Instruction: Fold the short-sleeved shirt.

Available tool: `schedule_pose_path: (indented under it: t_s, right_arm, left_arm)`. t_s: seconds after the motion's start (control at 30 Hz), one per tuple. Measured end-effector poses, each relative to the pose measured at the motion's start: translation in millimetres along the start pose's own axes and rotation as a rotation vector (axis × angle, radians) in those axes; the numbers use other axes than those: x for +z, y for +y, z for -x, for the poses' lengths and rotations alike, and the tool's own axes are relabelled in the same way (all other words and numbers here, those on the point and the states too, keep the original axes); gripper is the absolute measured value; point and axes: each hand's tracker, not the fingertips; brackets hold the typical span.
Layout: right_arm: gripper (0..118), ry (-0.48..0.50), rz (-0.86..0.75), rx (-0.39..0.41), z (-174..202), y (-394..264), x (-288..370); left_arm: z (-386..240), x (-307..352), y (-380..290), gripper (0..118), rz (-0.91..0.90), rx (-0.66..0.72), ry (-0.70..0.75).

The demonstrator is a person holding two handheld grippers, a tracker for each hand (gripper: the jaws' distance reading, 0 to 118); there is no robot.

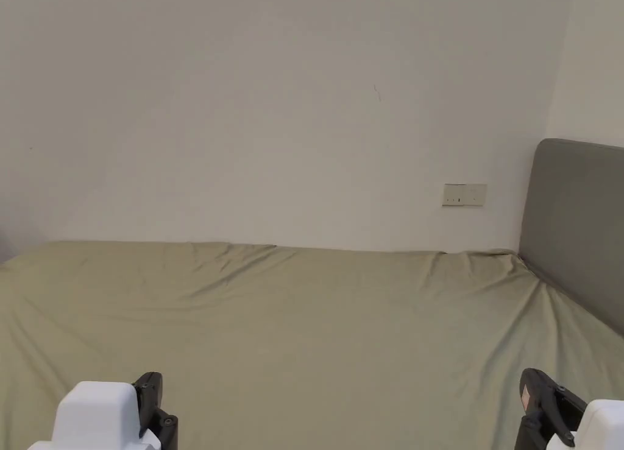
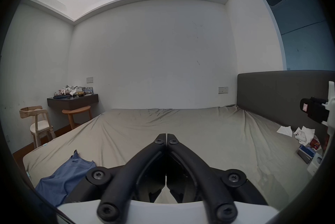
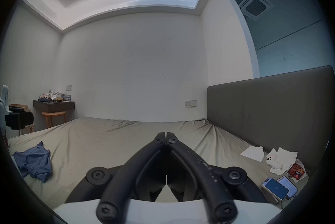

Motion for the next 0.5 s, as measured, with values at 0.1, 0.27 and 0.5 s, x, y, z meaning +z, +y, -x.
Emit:
schedule_pose_path:
  t_s: [0.1, 0.27, 0.5]
  right_arm:
    - [0, 0.054, -0.001, 0.007, 21.8, 0.8, -7.7]
    - [0, 0.297, -0.005, -0.034, 96.1, 3.7, -26.0]
    - [0, 0.763, 0.006, -0.028, 251.5, 1.3, -15.4]
  left_arm:
    - [7.5, 9.2, 3.0, 0, -0.001, 0.000, 0.021]
    - [49.1, 57.4, 2.1, 0, 0.009, -0.066, 0.209]
    - [137.9, 138.0, -19.7, 0, 0.099, -0.068, 0.613]
